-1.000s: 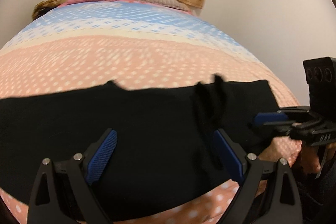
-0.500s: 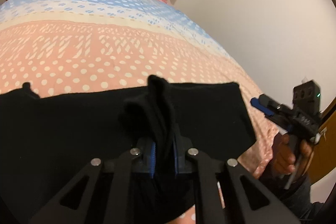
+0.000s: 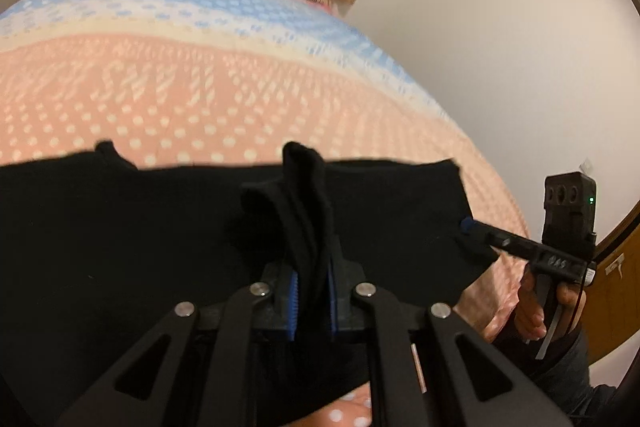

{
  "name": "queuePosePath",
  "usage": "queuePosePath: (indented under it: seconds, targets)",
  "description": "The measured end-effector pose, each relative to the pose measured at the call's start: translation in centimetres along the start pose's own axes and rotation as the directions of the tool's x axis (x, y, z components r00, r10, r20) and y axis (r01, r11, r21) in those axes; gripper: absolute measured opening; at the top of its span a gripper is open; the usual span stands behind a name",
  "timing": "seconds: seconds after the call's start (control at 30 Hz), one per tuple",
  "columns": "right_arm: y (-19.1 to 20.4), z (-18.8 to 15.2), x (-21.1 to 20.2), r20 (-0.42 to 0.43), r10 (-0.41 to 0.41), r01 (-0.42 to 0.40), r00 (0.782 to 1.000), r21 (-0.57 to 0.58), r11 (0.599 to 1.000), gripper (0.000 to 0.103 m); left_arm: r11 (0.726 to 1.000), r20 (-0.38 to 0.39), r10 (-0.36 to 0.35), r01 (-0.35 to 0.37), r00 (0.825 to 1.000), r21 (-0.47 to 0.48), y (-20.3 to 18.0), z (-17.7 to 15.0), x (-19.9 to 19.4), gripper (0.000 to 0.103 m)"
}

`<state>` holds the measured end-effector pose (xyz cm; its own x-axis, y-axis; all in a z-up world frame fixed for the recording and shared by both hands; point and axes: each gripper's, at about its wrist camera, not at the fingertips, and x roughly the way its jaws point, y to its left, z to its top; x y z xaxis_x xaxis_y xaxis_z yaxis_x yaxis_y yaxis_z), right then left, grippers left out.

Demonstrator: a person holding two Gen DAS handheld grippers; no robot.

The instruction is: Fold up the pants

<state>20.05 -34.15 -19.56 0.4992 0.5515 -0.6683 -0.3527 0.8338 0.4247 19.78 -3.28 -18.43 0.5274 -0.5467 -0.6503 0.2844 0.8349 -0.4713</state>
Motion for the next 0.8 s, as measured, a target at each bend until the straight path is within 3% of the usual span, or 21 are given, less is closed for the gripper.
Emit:
queuePosePath:
  seconds: [0.13,0.2,0.3,0.43,0.5,0.57,0.63,0.73,0.8]
  targets:
    - [0.0,0.3,-0.8,0.033,0.035,-0.035,0.999,0.01,0.999,0.041,1.0,0.004,0.02,-0.02,1.0,0.003,0.5,-0.2,0.5,0.015]
    - [0.0,1.3,-2.1,0.112,0.078,-0.081,0.991,0.018,0.997,0.041,1.0,0.004,0.023,-0.023,1.0,0.005,0.4,-0.1,0.5,0.015]
    - [-0.4,2.8,-1.8,0.14,0.047,-0.054,0.989,0.045,0.998,0.047,0.999,0.002,0.032,-0.032,0.999,0.008,0.4,0.0,0.5,0.017]
    - [-2.7,4.0,1.6,0.062,-0.003,-0.004,0.998,0.114,0.994,0.048,0.998,-0.005,0.058,-0.058,0.998,0.005,0.4,-0.3,0.5,0.038]
    - [-2.8,3.6,0.7,0.101,0.018,-0.032,0.995,0.139,0.99,0.048,0.997,-0.001,0.072,-0.072,0.997,0.011,0.3,-0.3,0.0,0.047]
    - [-1.9,3.1,-0.7,0.108,-0.033,0.02,0.994,0.119,0.993,0.048,0.996,0.029,0.089,-0.089,0.996,0.024,0.1,-0.5,-0.9,0.068]
    - [-0.7,2.2,-2.5,0.132,-0.048,0.037,0.99,0.086,0.996,0.048,0.994,0.067,0.101,-0.104,0.993,0.03,0.1,-0.8,-1.8,0.078]
    - [0.9,0.2,-4.3,0.124,0.073,-0.082,0.99,0.069,0.994,0.048,0.993,0.053,0.113,-0.114,0.992,0.018,0.7,-1.0,-1.5,0.079]
    - [1.5,-1.6,-4.1,0.052,0.121,-0.123,0.991,0.048,0.991,0.048,0.991,0.039,0.136,-0.137,0.99,0.011,1.0,-1.2,-1.1,0.079]
